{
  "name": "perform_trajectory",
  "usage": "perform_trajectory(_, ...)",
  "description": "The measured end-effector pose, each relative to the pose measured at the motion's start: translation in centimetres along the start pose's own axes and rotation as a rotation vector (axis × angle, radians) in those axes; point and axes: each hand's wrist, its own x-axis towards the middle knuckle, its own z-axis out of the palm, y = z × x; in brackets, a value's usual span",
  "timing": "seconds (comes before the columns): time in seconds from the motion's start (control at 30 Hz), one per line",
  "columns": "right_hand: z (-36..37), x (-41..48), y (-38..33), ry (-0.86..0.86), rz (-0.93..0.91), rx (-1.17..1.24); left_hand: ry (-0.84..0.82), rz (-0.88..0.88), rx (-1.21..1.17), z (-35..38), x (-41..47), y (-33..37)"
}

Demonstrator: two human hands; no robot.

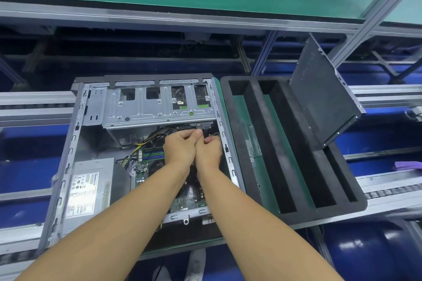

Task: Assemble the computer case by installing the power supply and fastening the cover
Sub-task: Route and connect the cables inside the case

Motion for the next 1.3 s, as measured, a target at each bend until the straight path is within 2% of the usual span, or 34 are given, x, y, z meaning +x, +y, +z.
perform_trajectory(0.23,0.2,-0.4,-0.3,0.019,-0.049,-0.027,0.054,0.154,0.115,-0.6,0.2,0.3)
perform_trajectory(0.47,0.1,-0.7,-0.6,0.006,-0.025,-0.031,0.076,0.136,0.184,-0.4,0.4,0.0)
perform_trajectory(0.57,-0.1,-1.2,-1.0,-0.001,-0.035,-0.076,0.008,0.136,0.193,-0.9,0.4,0.0)
perform_trajectory(0.67,-0.5,-1.9,-1.3,-0.010,-0.060,-0.178,-0.076,0.071,0.151,-1.9,0.5,0.0)
perform_trajectory(0.83,-1.0,-4.3,-1.2,-0.024,-0.064,-0.492,-0.157,-0.127,0.114,-3.9,0.1,-0.7)
perform_trajectory(0.93,-1.9,-5.8,-0.8,-0.103,-0.072,-0.526,-0.178,-0.122,0.019,-4.7,-0.3,-0.1)
perform_trajectory(1.0,-2.9,-6.7,-0.5,-0.112,-0.145,-0.592,-0.191,-0.097,-0.063,-5.4,-0.3,0.2)
perform_trajectory(1.07,-3.7,-7.5,-0.5,-0.121,-0.332,-0.765,-0.297,-0.091,-0.141,-6.2,-0.4,0.2)
perform_trajectory(1.13,-4.1,-7.9,-0.3,-0.207,-0.499,-0.886,-0.399,-0.153,-0.203,-6.5,-0.9,0.1)
perform_trajectory(1.2,-4.2,-8.0,0.0,-0.314,-0.576,-0.970,-0.422,-0.231,-0.297,-6.4,-1.1,0.2)
perform_trajectory(1.3,-4.0,-7.4,0.3,-0.377,-0.608,-1.138,-0.504,-0.291,-0.338,-6.4,-1.2,0.7)
